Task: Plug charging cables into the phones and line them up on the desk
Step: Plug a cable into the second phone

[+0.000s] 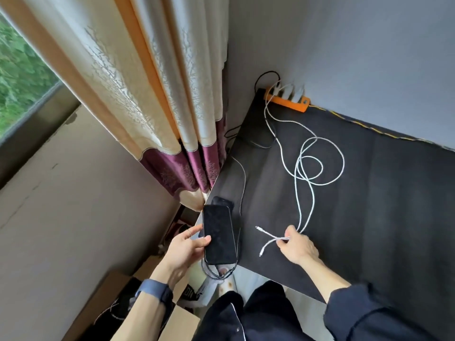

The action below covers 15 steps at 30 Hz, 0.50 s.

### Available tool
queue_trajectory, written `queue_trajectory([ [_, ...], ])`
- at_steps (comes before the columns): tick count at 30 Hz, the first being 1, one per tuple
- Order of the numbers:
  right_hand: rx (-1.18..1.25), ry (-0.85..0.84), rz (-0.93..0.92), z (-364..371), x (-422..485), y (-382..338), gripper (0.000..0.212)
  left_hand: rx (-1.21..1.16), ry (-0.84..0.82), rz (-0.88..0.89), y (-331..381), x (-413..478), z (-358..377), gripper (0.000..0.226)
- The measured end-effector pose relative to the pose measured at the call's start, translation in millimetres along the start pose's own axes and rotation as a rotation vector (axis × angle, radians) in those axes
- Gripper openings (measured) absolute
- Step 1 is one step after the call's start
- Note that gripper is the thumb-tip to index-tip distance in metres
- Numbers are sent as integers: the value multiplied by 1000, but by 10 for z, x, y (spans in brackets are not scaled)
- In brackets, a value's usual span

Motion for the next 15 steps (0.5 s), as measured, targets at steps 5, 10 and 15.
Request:
queue_trajectory([
  [5,27,18,134,-47,-341,948,17,58,-90,-3,86,-47,498,40],
  [10,155,208,339,-141,-393,1583,33,133,-142,-14,64,-1,924,41],
  [15,12,515,155,-275,-167,1396,39,231,-133,-4,8,40,1091,48],
])
Point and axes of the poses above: each hand's wrist, its own x-axis towards the middle knuckle, its own z-axis out of the palm, y = z × x, the point moved 2 cm from there along x, towards the middle knuckle, and after that the axes turned 13 degrees about y, right-handed, at the moved point
